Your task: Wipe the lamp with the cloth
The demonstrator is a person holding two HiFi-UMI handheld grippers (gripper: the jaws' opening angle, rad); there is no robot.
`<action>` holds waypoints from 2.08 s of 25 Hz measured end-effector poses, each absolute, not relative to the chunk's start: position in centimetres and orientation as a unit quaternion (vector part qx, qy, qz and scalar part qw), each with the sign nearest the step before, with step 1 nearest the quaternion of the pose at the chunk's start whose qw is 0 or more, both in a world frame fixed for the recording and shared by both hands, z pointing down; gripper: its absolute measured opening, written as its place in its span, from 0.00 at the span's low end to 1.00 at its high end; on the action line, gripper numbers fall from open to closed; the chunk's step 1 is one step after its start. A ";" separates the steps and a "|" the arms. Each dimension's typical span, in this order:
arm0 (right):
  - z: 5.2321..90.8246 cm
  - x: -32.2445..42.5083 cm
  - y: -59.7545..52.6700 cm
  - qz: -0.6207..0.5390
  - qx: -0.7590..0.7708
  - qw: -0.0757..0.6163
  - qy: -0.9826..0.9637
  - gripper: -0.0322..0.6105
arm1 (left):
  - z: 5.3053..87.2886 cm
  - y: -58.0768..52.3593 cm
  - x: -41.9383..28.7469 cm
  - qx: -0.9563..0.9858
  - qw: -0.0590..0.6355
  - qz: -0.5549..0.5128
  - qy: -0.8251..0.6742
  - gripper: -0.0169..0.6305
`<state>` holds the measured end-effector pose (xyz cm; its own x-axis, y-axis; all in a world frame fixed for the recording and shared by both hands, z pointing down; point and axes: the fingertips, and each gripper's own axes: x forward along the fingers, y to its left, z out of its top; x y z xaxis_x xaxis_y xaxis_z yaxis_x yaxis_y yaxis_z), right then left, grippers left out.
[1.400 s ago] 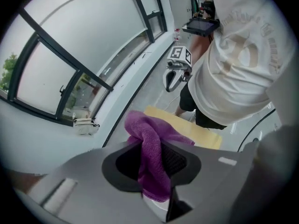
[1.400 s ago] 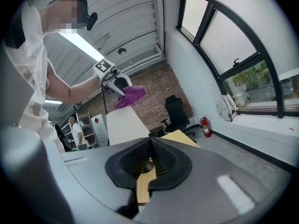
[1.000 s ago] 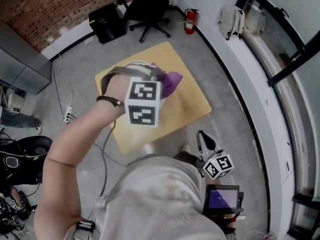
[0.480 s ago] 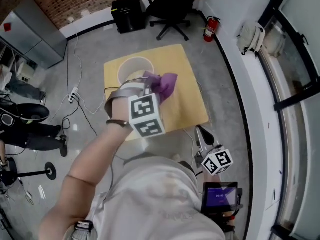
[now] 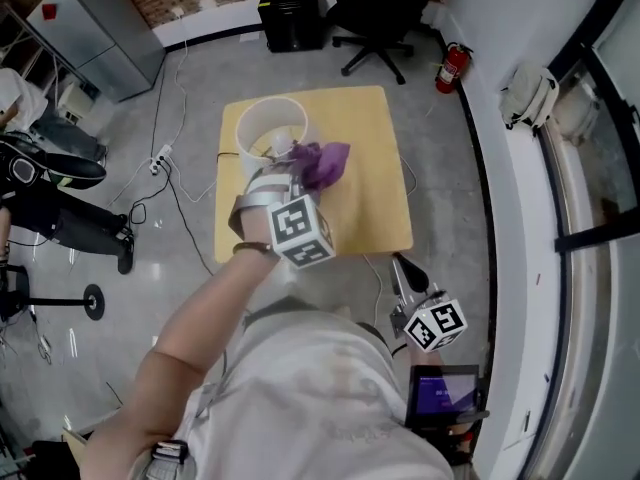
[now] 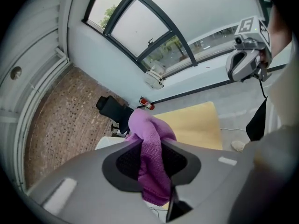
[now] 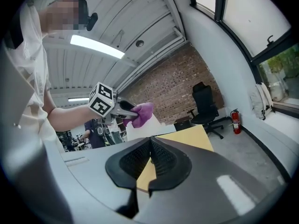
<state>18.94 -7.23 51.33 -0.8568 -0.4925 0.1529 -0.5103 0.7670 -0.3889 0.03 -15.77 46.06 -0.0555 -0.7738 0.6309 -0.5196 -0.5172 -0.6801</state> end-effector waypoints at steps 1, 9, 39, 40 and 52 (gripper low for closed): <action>51.3 19.1 -7.2 0.211 0.264 0.023 -0.941 0.07 | 46.8 -15.6 0.2 -0.679 0.112 -0.545 0.480 0.18; 51.0 21.2 -7.5 0.206 0.257 0.030 -0.944 0.07 | 53.4 -14.6 1.5 -0.692 0.072 -0.541 0.472 0.18; 49.5 11.8 -7.0 0.182 0.156 0.054 -0.969 0.07 | 43.2 -10.9 -5.5 -0.674 0.213 -0.408 0.577 0.18; 49.6 11.6 -6.9 0.182 0.156 0.054 -0.969 0.07 | 43.6 -10.8 -5.5 -0.675 0.216 -0.410 0.574 0.18; 49.7 10.1 -6.0 0.184 0.151 0.058 -0.970 0.07 | 54.2 -7.9 -4.2 -0.729 0.116 -0.458 0.496 0.18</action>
<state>10.07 -5.97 49.67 -0.9477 -0.2714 0.1682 -0.3141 0.8868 -0.3390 -4.19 -7.95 54.18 0.0887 -0.8286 0.5528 -0.6167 -0.4815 -0.6227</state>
